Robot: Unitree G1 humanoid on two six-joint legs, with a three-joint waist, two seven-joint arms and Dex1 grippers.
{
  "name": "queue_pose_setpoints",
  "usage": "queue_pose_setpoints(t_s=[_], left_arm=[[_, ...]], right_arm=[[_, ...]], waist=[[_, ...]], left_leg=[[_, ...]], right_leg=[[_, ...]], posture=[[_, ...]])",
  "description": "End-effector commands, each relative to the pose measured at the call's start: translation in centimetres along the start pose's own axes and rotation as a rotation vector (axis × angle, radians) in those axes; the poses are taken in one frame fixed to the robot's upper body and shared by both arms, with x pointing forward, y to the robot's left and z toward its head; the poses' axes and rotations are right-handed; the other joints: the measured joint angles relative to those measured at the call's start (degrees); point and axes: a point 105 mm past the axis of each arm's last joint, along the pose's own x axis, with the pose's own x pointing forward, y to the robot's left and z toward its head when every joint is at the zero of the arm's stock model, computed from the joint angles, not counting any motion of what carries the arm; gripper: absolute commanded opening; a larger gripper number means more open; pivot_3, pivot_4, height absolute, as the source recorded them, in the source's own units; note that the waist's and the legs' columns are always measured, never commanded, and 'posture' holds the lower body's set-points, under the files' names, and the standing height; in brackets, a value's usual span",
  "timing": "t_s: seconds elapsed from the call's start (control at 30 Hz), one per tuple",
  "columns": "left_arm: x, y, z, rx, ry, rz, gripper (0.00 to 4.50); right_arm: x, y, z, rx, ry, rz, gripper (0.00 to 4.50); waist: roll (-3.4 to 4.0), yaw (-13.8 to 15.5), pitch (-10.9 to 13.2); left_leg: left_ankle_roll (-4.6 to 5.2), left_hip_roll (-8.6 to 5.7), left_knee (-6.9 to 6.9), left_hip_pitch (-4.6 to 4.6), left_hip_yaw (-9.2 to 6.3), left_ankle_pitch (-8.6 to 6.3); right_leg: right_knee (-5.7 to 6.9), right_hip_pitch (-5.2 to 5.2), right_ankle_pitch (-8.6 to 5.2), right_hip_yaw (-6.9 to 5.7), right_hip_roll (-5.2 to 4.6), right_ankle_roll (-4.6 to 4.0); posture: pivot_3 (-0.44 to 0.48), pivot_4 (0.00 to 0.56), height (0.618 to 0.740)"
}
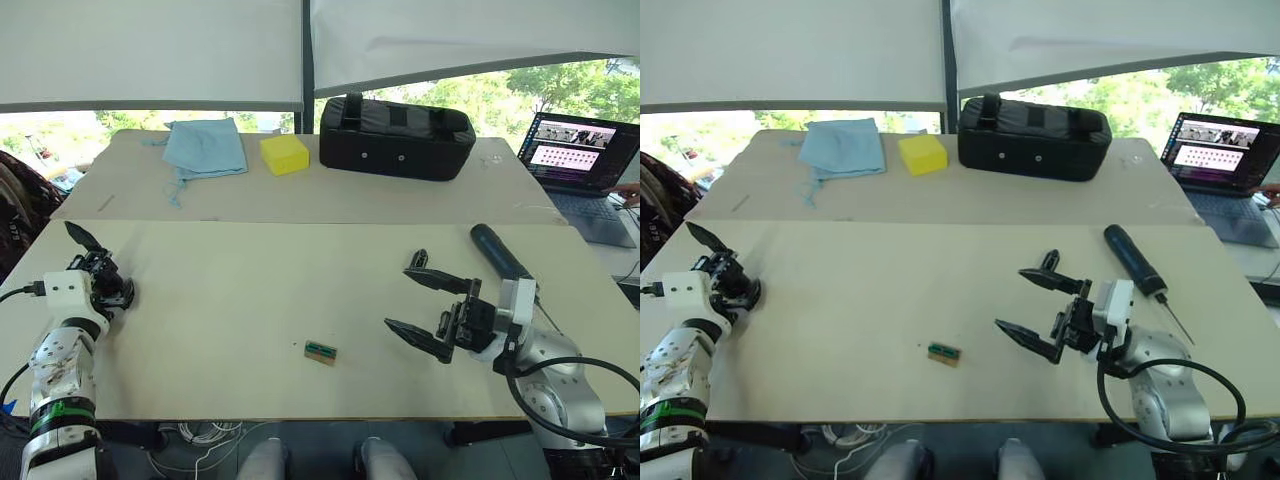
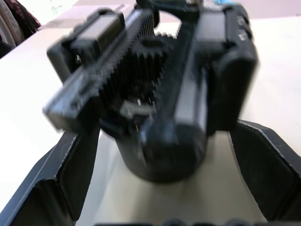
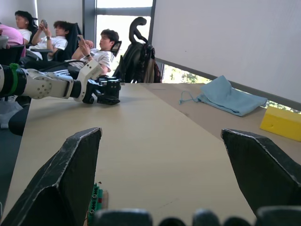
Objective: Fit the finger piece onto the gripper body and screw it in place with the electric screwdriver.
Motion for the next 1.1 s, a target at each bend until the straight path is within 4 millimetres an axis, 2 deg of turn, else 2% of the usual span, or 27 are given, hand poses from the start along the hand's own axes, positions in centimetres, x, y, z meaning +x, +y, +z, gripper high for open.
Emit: queue_pose_setpoints(t_s=[0.03,0.1,0.2,0.3,0.4,0.53,0.67,0.7,0.83,0.93,1.1], left_arm=[[0.4,0.5,0.9,0.05,-0.021,0.008,4.26],[0.5,0.5,0.8,0.061,-0.02,0.004,3.69],[0.5,0.2,0.5,0.028,-0.025,-0.002,2.37],[0.1,-0.9,1.2,0.015,-0.097,-0.064,2.37],[-0.9,-2.7,3.8,-0.012,-0.243,-0.161,2.37],[-3.9,-8.8,7.8,0.039,-0.386,-0.423,2.37],[-7.2,-15.3,9.3,0.058,-0.411,-0.655,2.37],[-7.8,-16.3,9.5,0.067,-0.409,-0.691,2.37],[-8.9,-22.6,9.2,0.055,-0.363,-0.879,2.37],[-9.2,-26.2,8.2,0.092,-0.324,-1.003,2.37],[-9.3,-29.6,5.9,0.145,-0.256,-1.12,2.37]], right_arm=[[-0.2,0.1,1.1,-0.05,-0.01,0.003,4.5],[-0.3,0.0,1.1,-0.052,-0.004,-0.001,4.5],[-0.5,0.0,1.1,-0.054,0.005,-0.004,4.5],[-0.8,-0.1,1.2,-0.062,0.014,-0.008,4.5],[-1.3,-0.3,1.2,-0.07,0.029,-0.011,4.5],[-2.6,-0.5,1.4,-0.083,0.071,-0.011,4.5],[-4.0,-0.5,1.4,-0.078,0.119,-0.013,4.5],[-4.2,-0.4,1.4,-0.076,0.126,-0.011,4.5],[-5.3,-0.1,1.2,-0.058,0.158,-0.012,4.5],[-5.6,0.1,1.1,-0.051,0.167,-0.011,4.5],[-5.6,0.4,1.1,-0.046,0.166,-0.024,4.5]], waist=[[0.0,0.0,0.0],[0.0,0.0,0.0],[0.0,0.0,0.0],[0.01,0.0,0.0],[0.01,0.1,0.0],[-0.17,0.5,0.1],[-0.14,0.8,0.1],[-0.12,0.7,0.1],[0.19,0.4,0.1],[0.2,0.3,0.1],[0.21,-0.3,0.1]], left_leg=[[0.0,0.0,0.0,0.0,0.0,0.0],[0.0,0.0,0.0,0.0,0.0,0.0],[0.0,0.0,0.0,0.02,0.0,0.0],[0.0,0.0,0.0,0.01,0.01,0.0],[0.0,-0.01,0.0,-0.05,0.02,0.0],[0.0,0.01,0.01,-0.35,-0.02,0.0],[0.0,-0.01,0.02,-0.5,-0.06,-0.01],[0.0,0.0,0.02,-0.48,-0.05,-0.01],[0.01,0.06,0.02,-0.25,0.04,-0.01],[0.05,0.02,0.02,-0.22,0.06,0.02],[0.06,0.0,0.03,-0.2,0.14,0.03]], right_leg=[[0.0,0.0,0.0,0.0,0.0,0.0],[0.0,0.0,0.0,0.0,0.0,0.0],[0.02,0.01,0.01,0.0,0.0,0.0],[0.02,0.01,0.01,0.01,-0.01,0.01],[-0.03,-0.01,0.03,0.02,-0.07,0.03],[-0.16,-0.22,0.15,0.03,-0.15,0.08],[-0.22,-0.3,0.18,0.06,-0.23,0.07],[-0.23,-0.28,0.18,0.08,-0.23,0.07],[-0.23,-0.07,0.18,0.15,-0.09,0.07],[-0.21,-0.02,0.16,0.13,0.08,0.1],[-0.18,-0.03,0.17,0.18,0.24,0.07]], posture=[[0.0,0.15,0.74],[0.0,0.15,0.74],[0.0,0.15,0.74],[0.0,0.15,0.74],[0.0,0.15,0.74],[0.0,0.15,0.74],[0.0,0.15,0.74],[0.0,0.15,0.74],[0.0,0.15,0.74],[0.0,0.15,0.74],[0.0,0.15,0.74]])
